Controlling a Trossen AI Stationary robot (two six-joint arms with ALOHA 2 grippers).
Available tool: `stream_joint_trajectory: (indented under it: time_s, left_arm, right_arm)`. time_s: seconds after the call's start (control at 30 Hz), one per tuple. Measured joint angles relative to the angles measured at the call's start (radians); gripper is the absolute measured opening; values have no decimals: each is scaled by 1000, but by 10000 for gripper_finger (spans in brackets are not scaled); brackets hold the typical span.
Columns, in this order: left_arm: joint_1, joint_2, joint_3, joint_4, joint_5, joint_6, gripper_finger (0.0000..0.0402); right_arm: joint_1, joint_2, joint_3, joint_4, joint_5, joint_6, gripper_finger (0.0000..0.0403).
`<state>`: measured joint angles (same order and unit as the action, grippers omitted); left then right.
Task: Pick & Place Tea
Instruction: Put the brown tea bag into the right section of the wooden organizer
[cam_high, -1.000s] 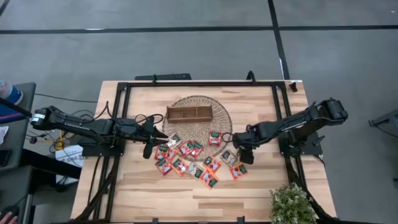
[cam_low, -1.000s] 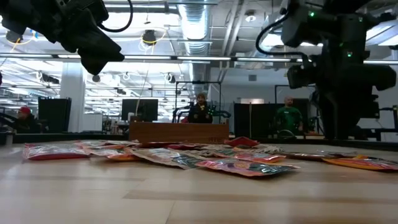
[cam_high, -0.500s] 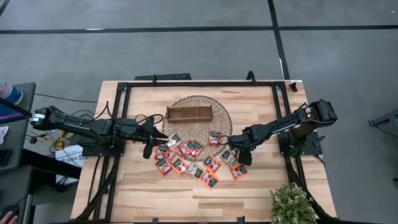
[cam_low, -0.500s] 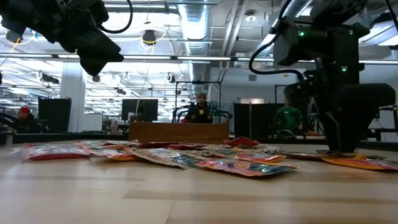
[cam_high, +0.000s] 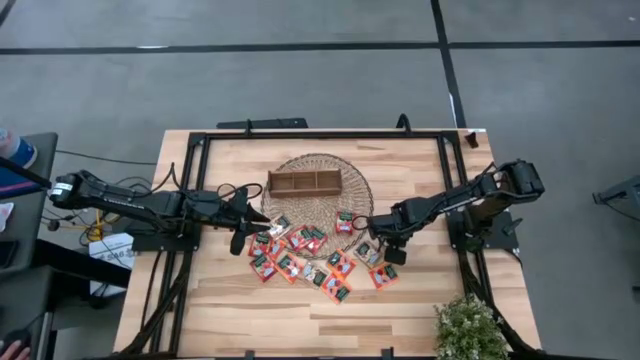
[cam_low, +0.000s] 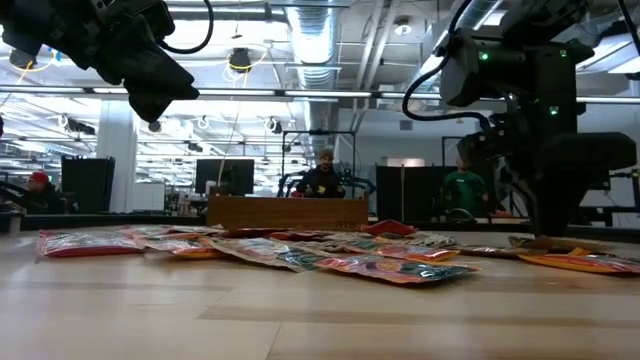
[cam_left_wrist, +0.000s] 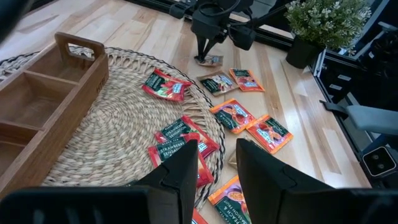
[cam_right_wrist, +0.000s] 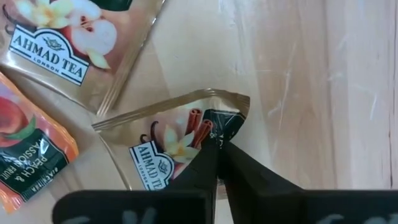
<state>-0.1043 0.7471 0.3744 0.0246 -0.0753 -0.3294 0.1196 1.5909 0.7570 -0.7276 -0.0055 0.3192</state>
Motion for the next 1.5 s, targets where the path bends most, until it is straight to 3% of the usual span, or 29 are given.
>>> stream_joint_trajectory:
  time_s: [0.37,0.73,0.97,1.13,1.33,1.5]
  left_arm:
    - [0,0,0,0,0,0,101]
    - [0,0,0,0,0,1,101]
    - [0,0,0,0,-8,2,101]
    - [0,0,0,0,-15,3,101]
    - [0,0,0,-8,-34,6,101]
    - [0,0,0,-17,-34,14,101]
  right_arm:
    - [-3,3,123,-208,65,-40,1]
    - [-95,2,389,-307,375,-225,1]
    - [-217,57,539,-109,490,-454,0]
    - [-262,148,591,56,636,-607,0]
    - [-258,263,642,238,663,-734,0]
    - [-237,353,698,259,672,-777,0]
